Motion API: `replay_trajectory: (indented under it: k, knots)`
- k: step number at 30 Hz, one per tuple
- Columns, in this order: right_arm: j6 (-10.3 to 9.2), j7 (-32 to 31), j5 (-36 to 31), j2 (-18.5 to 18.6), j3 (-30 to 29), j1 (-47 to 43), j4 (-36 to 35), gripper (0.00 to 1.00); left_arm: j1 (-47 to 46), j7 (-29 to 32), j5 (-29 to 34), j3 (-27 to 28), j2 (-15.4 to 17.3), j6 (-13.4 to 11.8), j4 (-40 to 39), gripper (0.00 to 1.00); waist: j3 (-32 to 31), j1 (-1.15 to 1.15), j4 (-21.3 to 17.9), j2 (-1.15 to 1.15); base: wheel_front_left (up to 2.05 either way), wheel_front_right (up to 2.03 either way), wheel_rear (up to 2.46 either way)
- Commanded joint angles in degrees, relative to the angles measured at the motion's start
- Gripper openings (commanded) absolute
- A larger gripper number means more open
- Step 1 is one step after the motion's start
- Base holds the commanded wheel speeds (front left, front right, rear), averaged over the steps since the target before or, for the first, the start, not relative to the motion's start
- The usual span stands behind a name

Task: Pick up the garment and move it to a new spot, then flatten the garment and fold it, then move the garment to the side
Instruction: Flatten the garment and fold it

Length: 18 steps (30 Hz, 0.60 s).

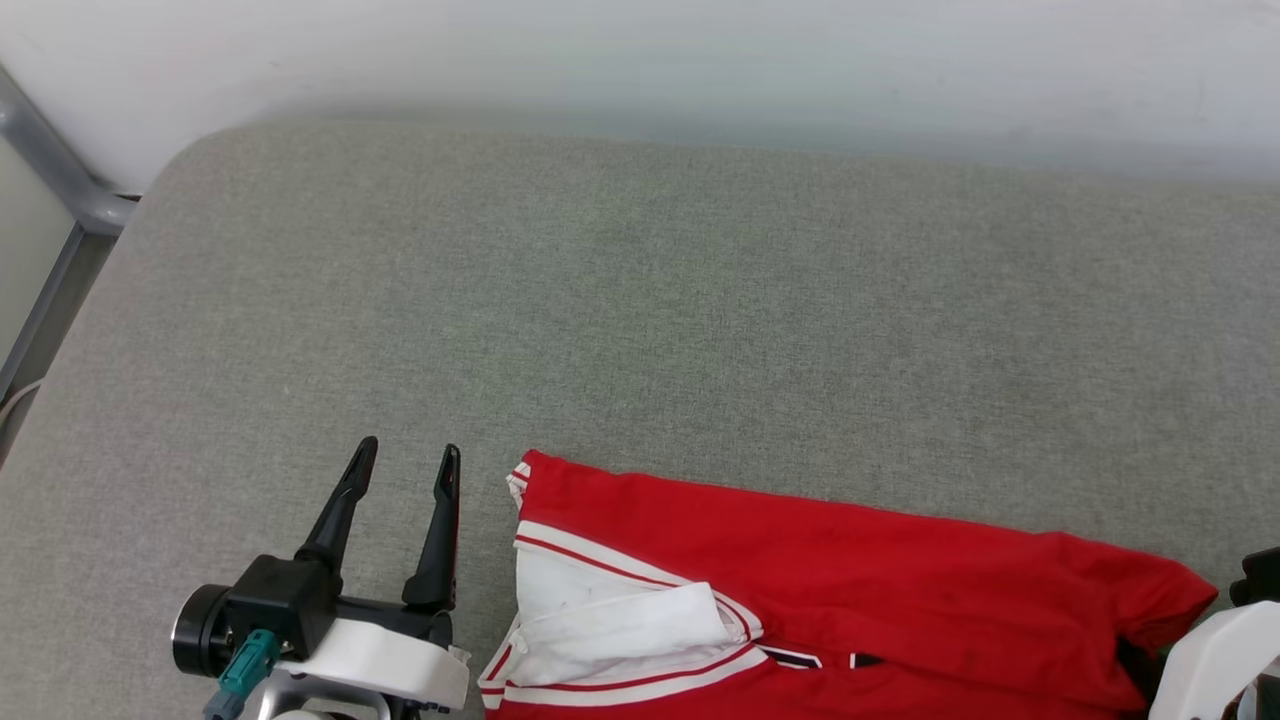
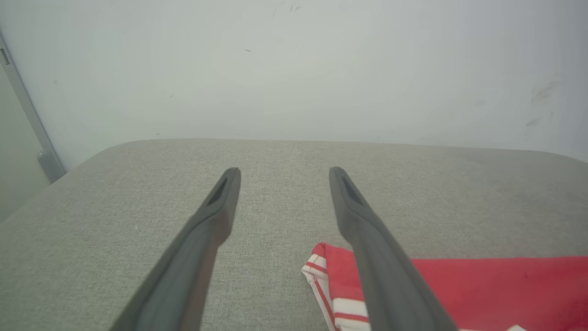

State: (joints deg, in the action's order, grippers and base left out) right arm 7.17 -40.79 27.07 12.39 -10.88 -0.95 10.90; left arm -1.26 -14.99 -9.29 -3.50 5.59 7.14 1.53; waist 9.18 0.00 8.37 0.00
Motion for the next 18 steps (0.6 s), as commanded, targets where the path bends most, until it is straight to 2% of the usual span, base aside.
replay_trajectory:
  k: [1, 13, 15, 18]
  knots:
    - [0.35, 0.5, -0.4, -0.5, 1.1, -0.3, 1.1, 0.0, 0.7, -0.3, 0.3, 0.1, -0.1, 0.2, 0.1, 1.0, -0.5, 0.0, -0.4, 0.0, 0.0, 0.0, 0.0]
    - [0.26, 6.2, -6.2, 7.5, -7.7, 1.8, 2.0, 0.0, 1.7, -0.3, 0.6, 0.6, 0.1, 0.3, 0.8, 1.0, -2.8, 0.0, -2.0, 0.0, 0.0, 0.0, 0.0]
    - [0.27, 6.7, -7.7, 8.2, -8.9, 1.5, 2.5, 0.0, 1.8, -0.3, 0.5, 0.5, 0.3, 0.3, 0.8, 1.0, -3.1, 0.0, -2.2, 0.0, 0.0, 0.0, 0.0]
    - [0.27, 6.7, -7.3, 7.2, -10.1, 0.8, 1.7, 0.0, 2.0, -0.3, 0.3, 0.2, 0.7, 0.4, 0.9, 1.0, -3.4, 0.0, -2.3, 0.0, 0.0, 0.0, 0.0]
